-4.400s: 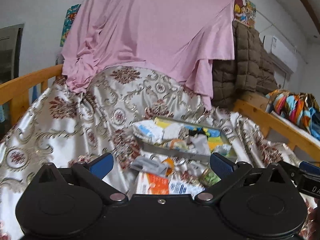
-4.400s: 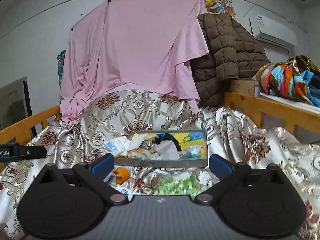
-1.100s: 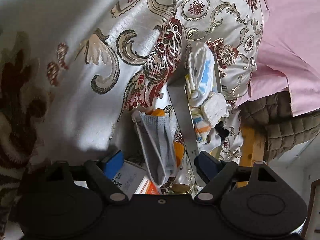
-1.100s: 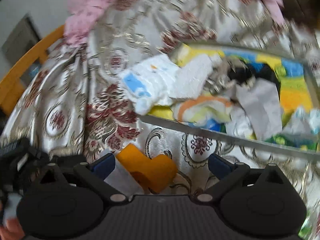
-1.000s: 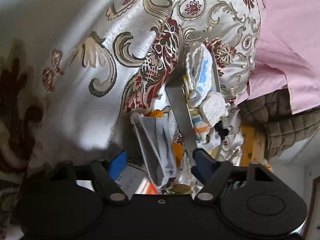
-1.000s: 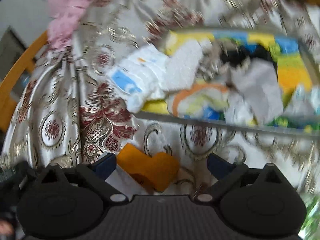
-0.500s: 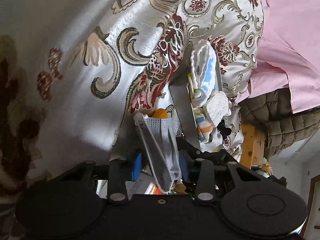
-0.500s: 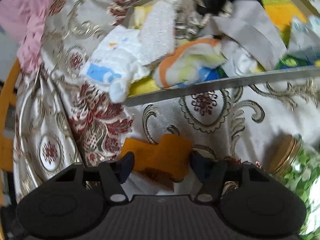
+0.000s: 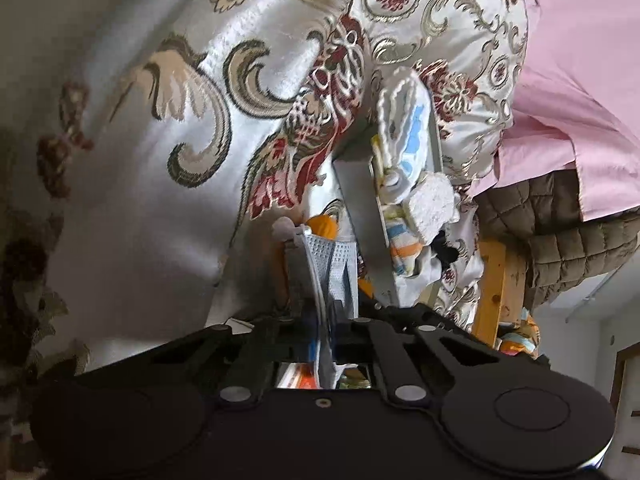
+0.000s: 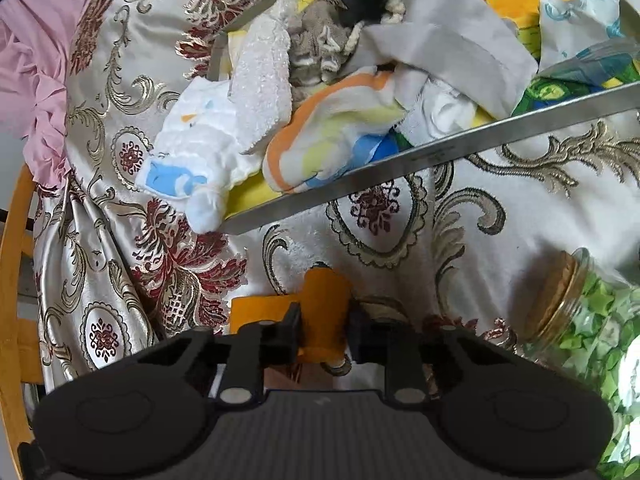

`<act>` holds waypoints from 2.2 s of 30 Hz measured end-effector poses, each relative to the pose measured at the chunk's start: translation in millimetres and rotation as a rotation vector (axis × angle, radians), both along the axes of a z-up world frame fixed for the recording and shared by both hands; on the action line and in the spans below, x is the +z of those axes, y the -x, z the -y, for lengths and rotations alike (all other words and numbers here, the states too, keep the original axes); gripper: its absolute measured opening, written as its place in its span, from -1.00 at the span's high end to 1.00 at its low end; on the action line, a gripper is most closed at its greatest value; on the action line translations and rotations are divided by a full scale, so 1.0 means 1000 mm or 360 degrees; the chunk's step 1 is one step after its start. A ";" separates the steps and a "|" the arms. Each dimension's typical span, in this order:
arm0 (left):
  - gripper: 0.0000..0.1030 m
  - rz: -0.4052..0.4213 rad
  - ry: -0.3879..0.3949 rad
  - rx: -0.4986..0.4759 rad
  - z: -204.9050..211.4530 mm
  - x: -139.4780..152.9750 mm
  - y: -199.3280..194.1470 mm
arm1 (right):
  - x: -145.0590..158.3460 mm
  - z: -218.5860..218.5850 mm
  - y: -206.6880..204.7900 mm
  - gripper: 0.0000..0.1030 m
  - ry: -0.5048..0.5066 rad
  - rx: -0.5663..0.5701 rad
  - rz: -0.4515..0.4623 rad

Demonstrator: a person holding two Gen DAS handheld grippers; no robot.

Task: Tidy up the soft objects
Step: 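Grasp the orange silicone cup with the right tool while the left tool grasps the grey face mask, then carry the orange cup and grey mask with both tools over the tray, then open both tools to drop the cup and mask into the tray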

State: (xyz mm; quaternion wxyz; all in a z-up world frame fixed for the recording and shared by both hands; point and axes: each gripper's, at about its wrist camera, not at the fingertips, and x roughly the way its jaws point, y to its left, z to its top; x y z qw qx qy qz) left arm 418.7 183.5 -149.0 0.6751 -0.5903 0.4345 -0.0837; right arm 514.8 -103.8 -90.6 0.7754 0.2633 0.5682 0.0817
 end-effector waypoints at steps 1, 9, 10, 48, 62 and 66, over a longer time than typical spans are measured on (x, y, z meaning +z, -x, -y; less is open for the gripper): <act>0.95 0.0012 0.0000 0.0007 0.000 0.002 0.000 | 0.002 0.002 0.002 0.58 0.0009 0.0004 0.0021; 0.98 0.0175 -0.0020 0.0023 -0.001 0.020 0.003 | 0.034 0.013 0.016 0.65 0.0193 0.0080 0.0284; 0.98 0.0222 -0.0018 0.0028 -0.001 0.023 0.004 | 0.040 0.016 0.019 0.65 0.0214 0.0098 0.0336; 0.97 0.1015 -0.0946 -0.0286 0.229 0.095 -0.147 | 0.066 0.204 -0.063 0.63 0.0263 -0.0114 0.0840; 0.94 0.0737 -0.1060 -0.0362 0.252 0.066 -0.155 | 0.051 0.216 -0.051 0.47 0.0399 -0.0111 0.0758; 0.93 0.0677 -0.1124 -0.0377 0.258 0.066 -0.156 | 0.054 0.212 -0.047 0.37 0.0442 -0.0080 0.0781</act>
